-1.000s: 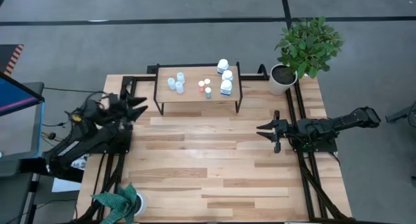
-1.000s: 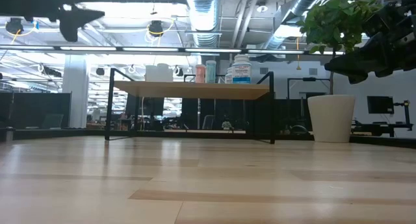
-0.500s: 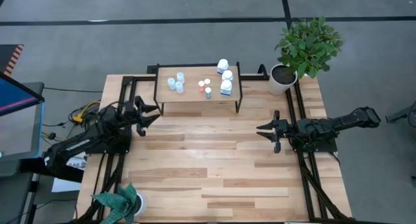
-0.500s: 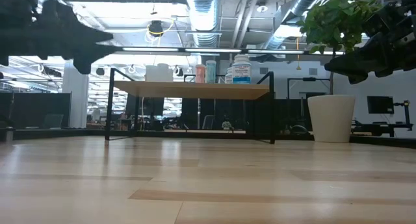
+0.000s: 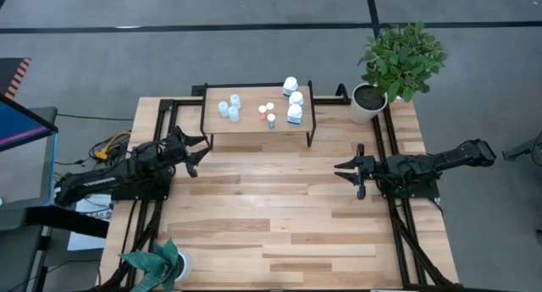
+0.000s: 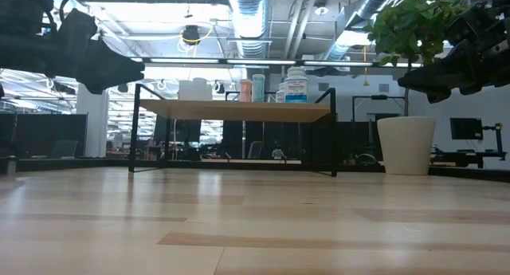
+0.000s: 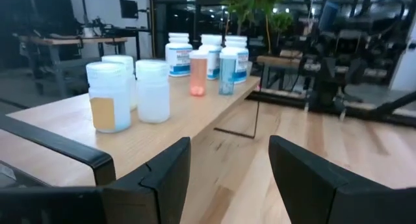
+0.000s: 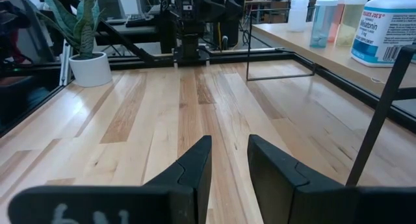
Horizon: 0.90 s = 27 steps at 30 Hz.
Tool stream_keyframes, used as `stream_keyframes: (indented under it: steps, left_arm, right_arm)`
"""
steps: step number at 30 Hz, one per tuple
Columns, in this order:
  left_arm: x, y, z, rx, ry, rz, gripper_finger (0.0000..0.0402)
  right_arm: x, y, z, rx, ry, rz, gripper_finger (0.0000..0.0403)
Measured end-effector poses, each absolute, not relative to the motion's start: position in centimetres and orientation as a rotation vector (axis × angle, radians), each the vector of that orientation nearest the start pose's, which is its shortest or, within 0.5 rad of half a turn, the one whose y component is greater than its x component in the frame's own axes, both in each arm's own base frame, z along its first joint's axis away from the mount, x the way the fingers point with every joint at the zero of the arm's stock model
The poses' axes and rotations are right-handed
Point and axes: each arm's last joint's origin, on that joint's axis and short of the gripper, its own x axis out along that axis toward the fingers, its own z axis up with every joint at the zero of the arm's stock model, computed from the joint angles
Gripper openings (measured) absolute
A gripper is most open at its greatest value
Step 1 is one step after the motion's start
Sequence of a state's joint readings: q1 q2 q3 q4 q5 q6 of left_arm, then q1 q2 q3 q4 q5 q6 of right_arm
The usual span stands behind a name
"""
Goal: Pick and place medicine bottles onto shelf by color
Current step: Return to Home Position
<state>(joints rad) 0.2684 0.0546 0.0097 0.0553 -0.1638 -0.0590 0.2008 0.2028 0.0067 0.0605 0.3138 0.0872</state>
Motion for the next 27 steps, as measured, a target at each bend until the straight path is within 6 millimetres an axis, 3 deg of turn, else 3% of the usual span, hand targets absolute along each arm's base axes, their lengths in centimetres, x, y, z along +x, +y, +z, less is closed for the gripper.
stream_keyframes:
  steps: [27]
  left_arm:
    - [9.58, 3.12, 16.65, -0.040, -0.011, 0.431, 0.0196]
  right_arm:
    - [10.74, 1.28, 15.49, 0.052, 0.126, -0.118, 0.0123]
